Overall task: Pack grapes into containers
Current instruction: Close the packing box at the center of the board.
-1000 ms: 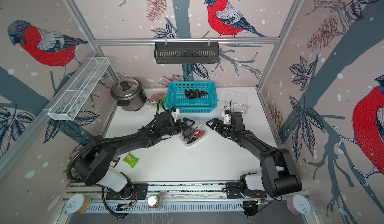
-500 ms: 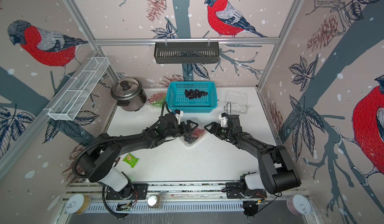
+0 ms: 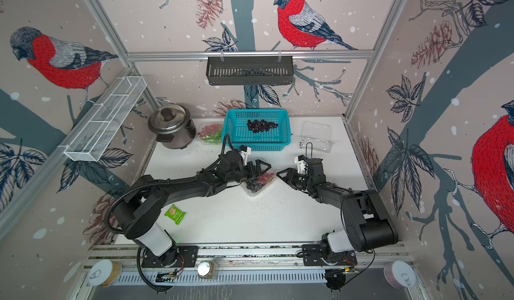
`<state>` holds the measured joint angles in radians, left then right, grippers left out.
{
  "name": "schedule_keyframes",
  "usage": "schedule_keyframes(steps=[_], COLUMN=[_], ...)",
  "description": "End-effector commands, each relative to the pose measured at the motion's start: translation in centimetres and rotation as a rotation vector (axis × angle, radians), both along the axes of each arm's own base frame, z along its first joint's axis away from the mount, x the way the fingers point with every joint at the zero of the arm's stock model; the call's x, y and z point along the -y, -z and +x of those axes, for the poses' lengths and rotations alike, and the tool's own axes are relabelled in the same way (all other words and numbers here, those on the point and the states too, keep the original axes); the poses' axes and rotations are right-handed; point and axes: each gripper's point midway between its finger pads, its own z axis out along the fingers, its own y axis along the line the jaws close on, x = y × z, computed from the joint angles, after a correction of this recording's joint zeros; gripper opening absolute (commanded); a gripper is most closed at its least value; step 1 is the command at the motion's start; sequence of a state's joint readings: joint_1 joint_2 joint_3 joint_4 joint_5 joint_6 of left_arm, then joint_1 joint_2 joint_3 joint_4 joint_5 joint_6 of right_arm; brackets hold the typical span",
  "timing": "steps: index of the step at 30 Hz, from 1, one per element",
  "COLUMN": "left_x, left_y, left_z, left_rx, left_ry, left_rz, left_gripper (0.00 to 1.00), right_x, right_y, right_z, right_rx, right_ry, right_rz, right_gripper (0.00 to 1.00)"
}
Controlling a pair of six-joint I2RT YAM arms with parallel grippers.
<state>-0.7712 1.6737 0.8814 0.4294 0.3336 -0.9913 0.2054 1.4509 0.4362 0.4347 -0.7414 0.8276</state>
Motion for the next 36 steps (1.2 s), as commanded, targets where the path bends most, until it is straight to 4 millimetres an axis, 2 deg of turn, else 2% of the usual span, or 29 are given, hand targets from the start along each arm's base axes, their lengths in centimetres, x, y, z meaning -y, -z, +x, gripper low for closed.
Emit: schedule_keyframes(steps=[1, 16, 36], left_x=[0.7, 0.8, 0.7], left_y=[-0.5, 0.8, 0.9], left_z=[0.2, -0.9, -0.9], left_rx=[0.016, -0.016, -0.018], left_ry=[0.001, 0.008, 0.006], left_rz=[-0.021, -0.016, -0.016], left_gripper=[0.97, 0.97, 0.97], right_x=[-0.5, -0.8, -1.4], right_y=[-1.4, -0.6, -0.3], right_z=[0.3, 0.3, 0.7], right_rx=[0.055, 0.031, 0.001], right_ry=[-0.021, -0.037, -0.045], right_rz=[0.065, 0.129, 0.208], right_gripper=[0.5, 0.35, 0.24])
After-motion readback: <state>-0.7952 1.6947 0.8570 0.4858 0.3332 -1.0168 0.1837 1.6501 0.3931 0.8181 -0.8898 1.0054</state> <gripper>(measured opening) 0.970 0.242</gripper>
